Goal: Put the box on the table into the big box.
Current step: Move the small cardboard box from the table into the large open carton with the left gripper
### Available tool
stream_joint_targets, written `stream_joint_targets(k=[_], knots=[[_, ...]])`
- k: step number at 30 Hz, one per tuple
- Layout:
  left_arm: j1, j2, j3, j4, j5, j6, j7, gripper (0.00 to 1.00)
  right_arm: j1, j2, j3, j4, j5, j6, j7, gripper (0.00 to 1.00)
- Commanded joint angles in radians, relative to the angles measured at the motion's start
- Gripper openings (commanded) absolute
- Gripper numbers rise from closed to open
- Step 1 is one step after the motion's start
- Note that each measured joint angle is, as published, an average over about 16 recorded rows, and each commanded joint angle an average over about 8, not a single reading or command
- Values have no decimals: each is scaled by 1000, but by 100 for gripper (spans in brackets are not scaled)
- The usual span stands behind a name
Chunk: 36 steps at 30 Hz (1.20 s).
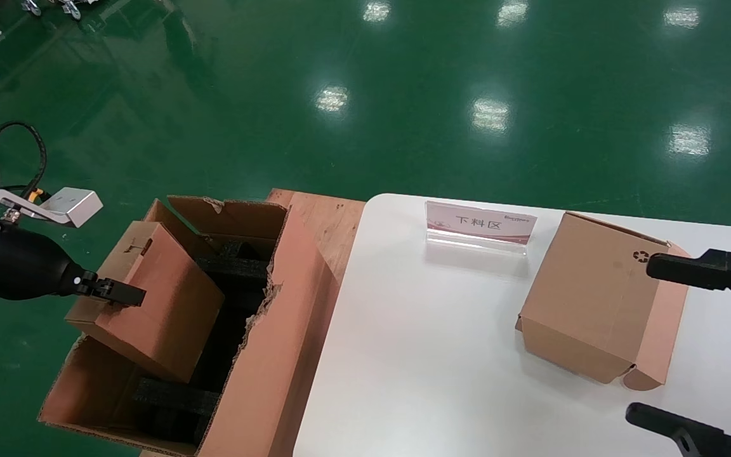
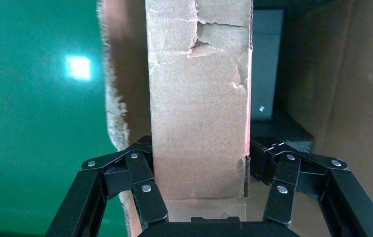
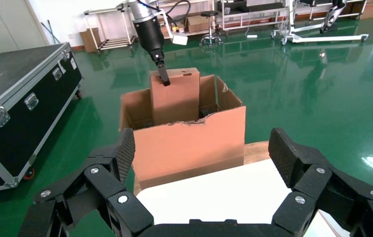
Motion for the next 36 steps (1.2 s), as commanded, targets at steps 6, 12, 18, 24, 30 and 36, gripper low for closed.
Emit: stream_joint_targets(k=[6,12,18,24,30,36], knots=[[14,-20,1,-6,40,-58,-22,0,0,0,0,0,0,0,0,100],[33,-26,2,-13,70,-105,-37,0,0,0,0,0,0,0,0,100],[52,-30,3,-18,89,-142,-35,0,0,0,0,0,0,0,0,100],[71,-38,6,-24,105,-175,-17,0,0,0,0,0,0,0,0,100],[98,-50,13,-31,127,-216,-2,0,0,0,0,0,0,0,0,100],[128,-56,21,-38,149,-253,0,0,0,0,0,0,0,0,0,100]])
